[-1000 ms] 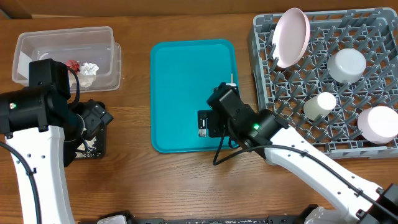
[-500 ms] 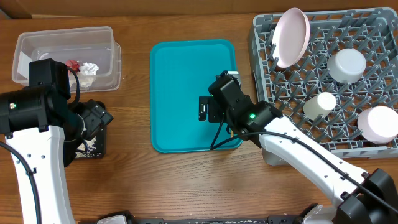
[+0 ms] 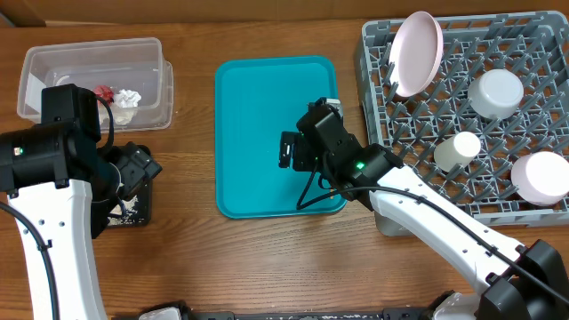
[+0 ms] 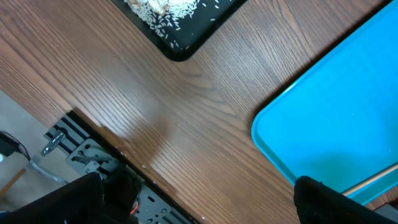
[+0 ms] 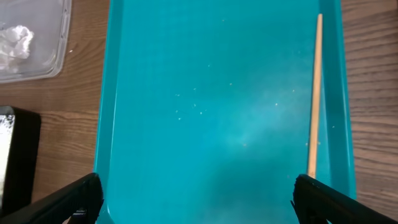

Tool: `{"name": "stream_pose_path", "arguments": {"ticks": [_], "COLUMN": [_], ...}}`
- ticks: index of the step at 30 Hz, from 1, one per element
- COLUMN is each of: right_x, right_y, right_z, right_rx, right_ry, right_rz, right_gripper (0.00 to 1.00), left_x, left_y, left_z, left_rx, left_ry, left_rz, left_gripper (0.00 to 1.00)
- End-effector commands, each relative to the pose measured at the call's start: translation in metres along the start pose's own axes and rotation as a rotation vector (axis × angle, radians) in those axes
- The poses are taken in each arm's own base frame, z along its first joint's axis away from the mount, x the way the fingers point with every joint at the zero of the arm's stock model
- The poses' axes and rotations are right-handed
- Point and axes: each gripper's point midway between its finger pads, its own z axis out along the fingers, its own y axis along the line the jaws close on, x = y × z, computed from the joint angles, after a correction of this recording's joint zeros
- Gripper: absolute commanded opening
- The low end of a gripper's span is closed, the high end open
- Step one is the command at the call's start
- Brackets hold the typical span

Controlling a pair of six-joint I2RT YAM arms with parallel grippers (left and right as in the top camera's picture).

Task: Sort waste into correct bins and load items into the dishwasher
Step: 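Lower the right gripper over the wooden stick on the tray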

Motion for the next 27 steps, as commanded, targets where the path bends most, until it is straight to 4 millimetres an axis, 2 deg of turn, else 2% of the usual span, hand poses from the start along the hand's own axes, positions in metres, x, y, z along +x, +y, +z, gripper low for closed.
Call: {"name": "stream_pose_path", "arguments": {"ticks": [1,10,14,21,24,27], "right_x": [0.003,0.007,0.011,0.035,0.05,0.055], "right_y": [0.003,-0.001,-0.005,-0.028,-0.034,-0.037], "right_z": [0.001,0.001,0.006,0.035,0.05,0.058], "right_rx": [-0.013,0.005,0.02,0.101,0.106,0.114], "right_ry": [0.017,0.032,0.047,0.162,0.228,0.246], "right_rz": [0.007,-0.004,-0.09,-0.132,-0.142,-0.14], "right_gripper": [1.0,1.0,1.0,1.0,1.0,1.0], "left_x": [-0.002,-0.002,-0.002,-0.002,-0.002,-0.002], "left_y": [0.002,0.002,0.002,0.002,0.002,0.002], "left_z": [0.001,0.001,0.001,0.001,0.001,0.001], "left_rx": [-0.017,-0.017,-0.017,-0.017,-0.017,-0.017], "left_ry": [-0.006,-0.006,-0.006,-0.006,-0.006,-0.006], "left_rz": [-0.005,-0.005,-0.005,-0.005,-0.005,-0.005], "left_gripper": [1.0,1.0,1.0,1.0,1.0,1.0]}}
